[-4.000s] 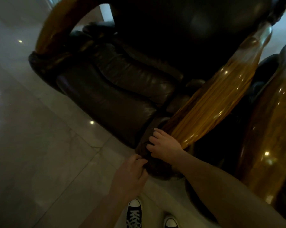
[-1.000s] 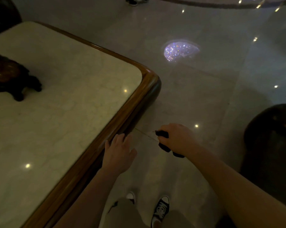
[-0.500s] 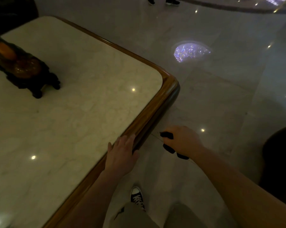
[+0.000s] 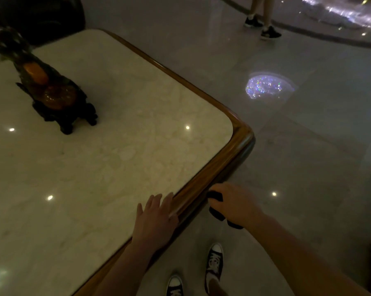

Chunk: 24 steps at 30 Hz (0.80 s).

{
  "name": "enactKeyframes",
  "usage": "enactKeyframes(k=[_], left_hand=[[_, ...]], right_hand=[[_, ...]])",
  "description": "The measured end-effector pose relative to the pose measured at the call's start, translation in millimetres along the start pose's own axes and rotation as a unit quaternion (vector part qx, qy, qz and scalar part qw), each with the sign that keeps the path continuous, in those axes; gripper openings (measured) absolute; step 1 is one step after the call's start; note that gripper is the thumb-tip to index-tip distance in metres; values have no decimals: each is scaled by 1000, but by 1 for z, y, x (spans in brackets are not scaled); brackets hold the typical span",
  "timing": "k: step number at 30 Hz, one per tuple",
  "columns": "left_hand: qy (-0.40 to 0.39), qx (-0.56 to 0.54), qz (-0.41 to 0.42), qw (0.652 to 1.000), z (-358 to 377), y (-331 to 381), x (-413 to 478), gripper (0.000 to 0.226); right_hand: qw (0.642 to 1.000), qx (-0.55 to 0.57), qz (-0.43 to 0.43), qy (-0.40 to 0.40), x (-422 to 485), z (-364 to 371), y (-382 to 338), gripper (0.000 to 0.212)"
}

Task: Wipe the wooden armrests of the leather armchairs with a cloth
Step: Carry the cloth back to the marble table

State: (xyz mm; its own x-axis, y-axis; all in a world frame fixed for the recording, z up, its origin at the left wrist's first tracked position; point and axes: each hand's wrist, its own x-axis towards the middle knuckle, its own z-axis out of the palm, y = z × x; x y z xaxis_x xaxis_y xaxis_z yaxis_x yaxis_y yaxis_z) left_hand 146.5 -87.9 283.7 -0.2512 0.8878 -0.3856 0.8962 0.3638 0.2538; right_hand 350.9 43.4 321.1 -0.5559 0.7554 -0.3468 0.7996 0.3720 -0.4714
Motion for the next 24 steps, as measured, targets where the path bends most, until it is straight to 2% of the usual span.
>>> enactKeyframes(k=[12, 18, 24], left_hand=[[18, -29, -90, 995, 18, 10, 80, 65], [19, -26, -114, 993, 36, -25, 120, 66], [23, -10, -127, 992, 75, -91, 164, 66]], right_hand=[[991, -69, -80, -79, 125, -6, 34, 38], [989, -72, -91, -91, 181, 26, 26, 33], [988, -74, -115, -72, 252, 93, 6, 30]])
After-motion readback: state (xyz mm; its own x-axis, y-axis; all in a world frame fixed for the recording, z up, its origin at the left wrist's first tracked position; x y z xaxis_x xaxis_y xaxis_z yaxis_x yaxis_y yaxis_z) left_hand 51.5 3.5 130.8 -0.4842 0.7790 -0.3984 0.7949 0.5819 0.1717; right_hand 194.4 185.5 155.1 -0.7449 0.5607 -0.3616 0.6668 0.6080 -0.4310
